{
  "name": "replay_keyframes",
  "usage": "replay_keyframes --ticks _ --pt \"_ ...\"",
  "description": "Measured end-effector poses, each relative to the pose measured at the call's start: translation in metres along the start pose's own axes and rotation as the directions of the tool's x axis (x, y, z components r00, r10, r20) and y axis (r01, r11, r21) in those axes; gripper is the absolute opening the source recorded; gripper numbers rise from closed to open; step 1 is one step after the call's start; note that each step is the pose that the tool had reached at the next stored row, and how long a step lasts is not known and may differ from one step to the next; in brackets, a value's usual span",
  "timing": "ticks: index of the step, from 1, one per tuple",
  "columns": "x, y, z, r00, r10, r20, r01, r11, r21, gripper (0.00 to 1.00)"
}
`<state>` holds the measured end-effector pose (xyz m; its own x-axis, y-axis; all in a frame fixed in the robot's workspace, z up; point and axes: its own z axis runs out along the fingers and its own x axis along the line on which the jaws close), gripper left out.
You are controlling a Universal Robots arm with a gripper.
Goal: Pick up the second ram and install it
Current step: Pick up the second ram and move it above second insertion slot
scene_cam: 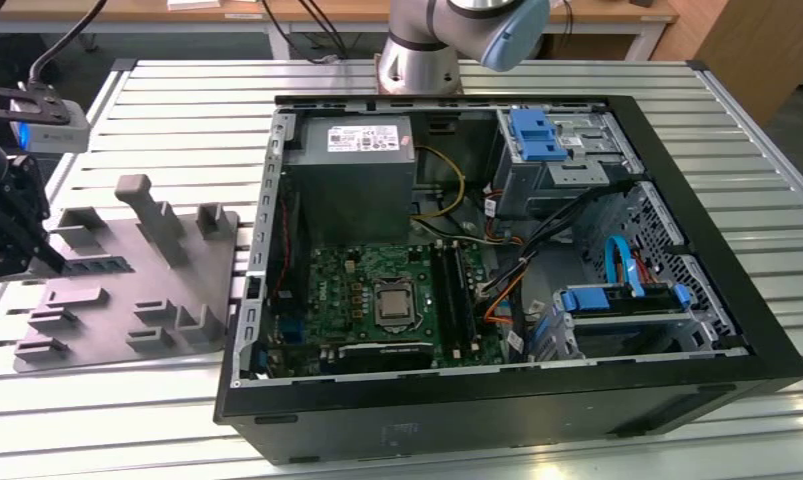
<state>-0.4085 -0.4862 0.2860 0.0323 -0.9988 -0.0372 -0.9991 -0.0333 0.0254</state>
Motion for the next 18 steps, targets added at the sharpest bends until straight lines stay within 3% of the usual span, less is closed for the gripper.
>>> replay_keyframes --ticks 18 --pt "-0.0007 0.0005 -0.0195 1.0 0.0 0.0 0.0 1.0 0.0 0.14"
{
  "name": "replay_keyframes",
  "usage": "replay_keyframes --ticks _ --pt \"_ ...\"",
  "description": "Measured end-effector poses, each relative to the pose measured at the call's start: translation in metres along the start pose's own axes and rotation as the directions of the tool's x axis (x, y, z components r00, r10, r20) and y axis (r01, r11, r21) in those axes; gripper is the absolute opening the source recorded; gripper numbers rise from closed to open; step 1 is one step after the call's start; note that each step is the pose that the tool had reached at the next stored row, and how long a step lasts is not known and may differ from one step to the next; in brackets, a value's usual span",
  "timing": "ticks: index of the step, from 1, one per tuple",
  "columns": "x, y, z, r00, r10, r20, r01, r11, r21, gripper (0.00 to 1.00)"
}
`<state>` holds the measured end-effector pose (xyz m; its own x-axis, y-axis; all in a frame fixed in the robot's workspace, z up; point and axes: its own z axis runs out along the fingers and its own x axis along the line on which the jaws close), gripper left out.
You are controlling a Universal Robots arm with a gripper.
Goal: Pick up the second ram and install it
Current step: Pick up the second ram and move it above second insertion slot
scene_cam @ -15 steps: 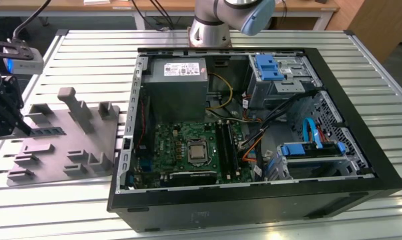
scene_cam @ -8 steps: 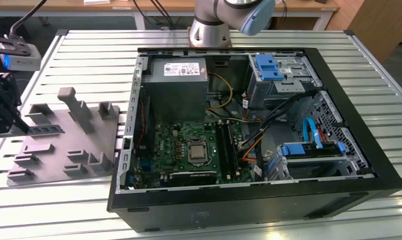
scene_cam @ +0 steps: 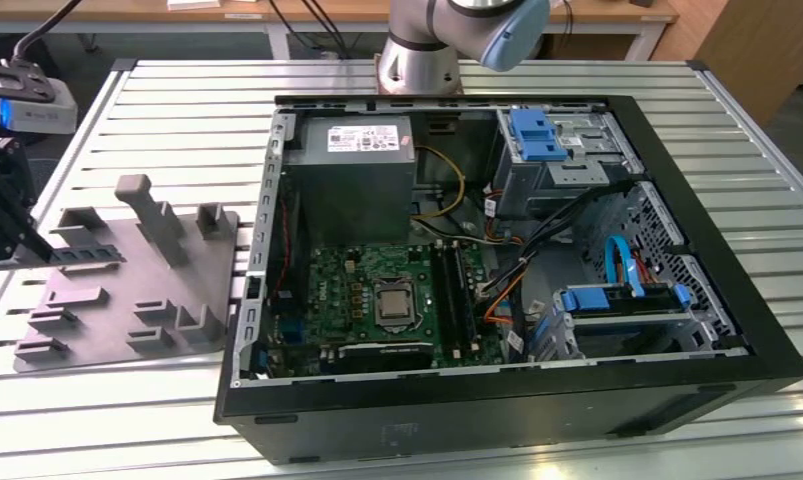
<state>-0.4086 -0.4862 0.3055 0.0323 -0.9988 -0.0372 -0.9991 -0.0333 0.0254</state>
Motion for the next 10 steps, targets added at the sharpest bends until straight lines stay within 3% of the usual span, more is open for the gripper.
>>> replay_keyframes --ticks 10 --pt "-0.0006 0.0004 -0.0163 1.0 0.0 0.0 0.0 1.0 0.0 0.14"
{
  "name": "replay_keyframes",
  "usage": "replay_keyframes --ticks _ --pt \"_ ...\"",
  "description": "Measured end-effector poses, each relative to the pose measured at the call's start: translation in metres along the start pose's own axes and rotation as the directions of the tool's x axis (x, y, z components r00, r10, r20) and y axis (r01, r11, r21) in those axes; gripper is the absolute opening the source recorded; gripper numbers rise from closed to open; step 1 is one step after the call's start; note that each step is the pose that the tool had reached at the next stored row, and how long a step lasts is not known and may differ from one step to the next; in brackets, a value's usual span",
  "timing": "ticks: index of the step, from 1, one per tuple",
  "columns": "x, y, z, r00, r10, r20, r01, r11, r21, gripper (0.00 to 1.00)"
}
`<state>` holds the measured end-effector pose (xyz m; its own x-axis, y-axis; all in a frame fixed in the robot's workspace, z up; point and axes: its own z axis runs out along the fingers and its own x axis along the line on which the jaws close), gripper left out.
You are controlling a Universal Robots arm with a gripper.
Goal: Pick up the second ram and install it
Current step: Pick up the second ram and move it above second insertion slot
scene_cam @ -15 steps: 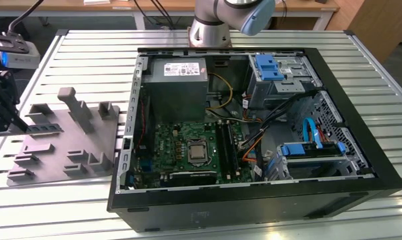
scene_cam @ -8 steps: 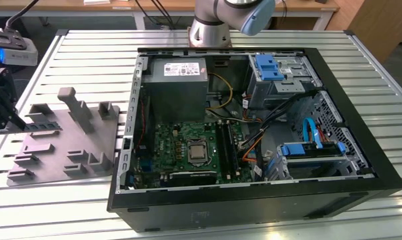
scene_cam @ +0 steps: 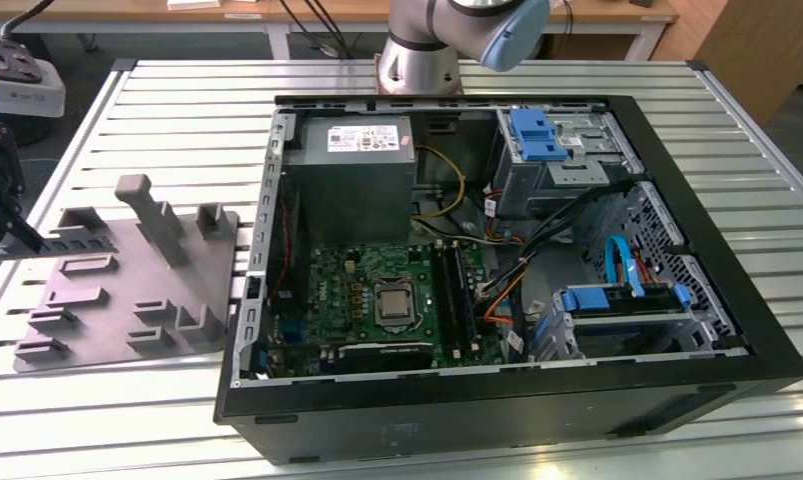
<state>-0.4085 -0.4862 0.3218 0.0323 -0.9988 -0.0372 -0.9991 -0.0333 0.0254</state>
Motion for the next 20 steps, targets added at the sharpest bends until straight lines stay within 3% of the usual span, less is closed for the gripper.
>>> replay_keyframes --ticks 10,20 --pt "-0.0007 0.0005 -0.0188 1.0 0.0 0.0005 0.0 1.0 -0.0001 0.14" --pt "-0.0012 0.0008 -0.0322 1.0 0.0 0.0014 0.0 1.0 0.0 0.14"
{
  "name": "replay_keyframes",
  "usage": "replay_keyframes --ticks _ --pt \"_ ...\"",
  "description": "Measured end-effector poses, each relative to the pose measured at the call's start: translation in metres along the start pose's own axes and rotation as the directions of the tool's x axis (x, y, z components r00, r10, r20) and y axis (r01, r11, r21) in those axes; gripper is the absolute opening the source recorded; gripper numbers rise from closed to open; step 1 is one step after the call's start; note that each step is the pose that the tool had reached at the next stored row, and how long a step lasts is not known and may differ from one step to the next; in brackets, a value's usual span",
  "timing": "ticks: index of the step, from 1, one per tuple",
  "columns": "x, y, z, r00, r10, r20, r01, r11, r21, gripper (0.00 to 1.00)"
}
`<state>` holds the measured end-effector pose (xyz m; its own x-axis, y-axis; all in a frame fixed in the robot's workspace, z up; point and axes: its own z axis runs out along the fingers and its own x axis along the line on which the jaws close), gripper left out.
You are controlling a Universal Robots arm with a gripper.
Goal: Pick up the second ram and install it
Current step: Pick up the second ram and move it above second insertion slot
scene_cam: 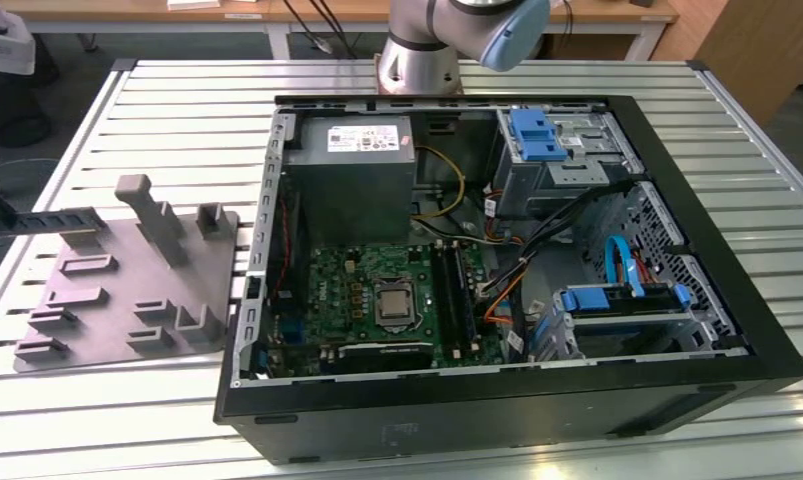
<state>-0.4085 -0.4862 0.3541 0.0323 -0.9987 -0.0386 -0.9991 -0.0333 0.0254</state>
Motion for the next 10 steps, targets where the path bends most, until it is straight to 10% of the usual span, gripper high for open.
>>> replay_keyframes --ticks 10 --pt "-0.0004 0.0003 -0.0113 1.0 0.0 0.001 0.0 1.0 0.0 0.14"
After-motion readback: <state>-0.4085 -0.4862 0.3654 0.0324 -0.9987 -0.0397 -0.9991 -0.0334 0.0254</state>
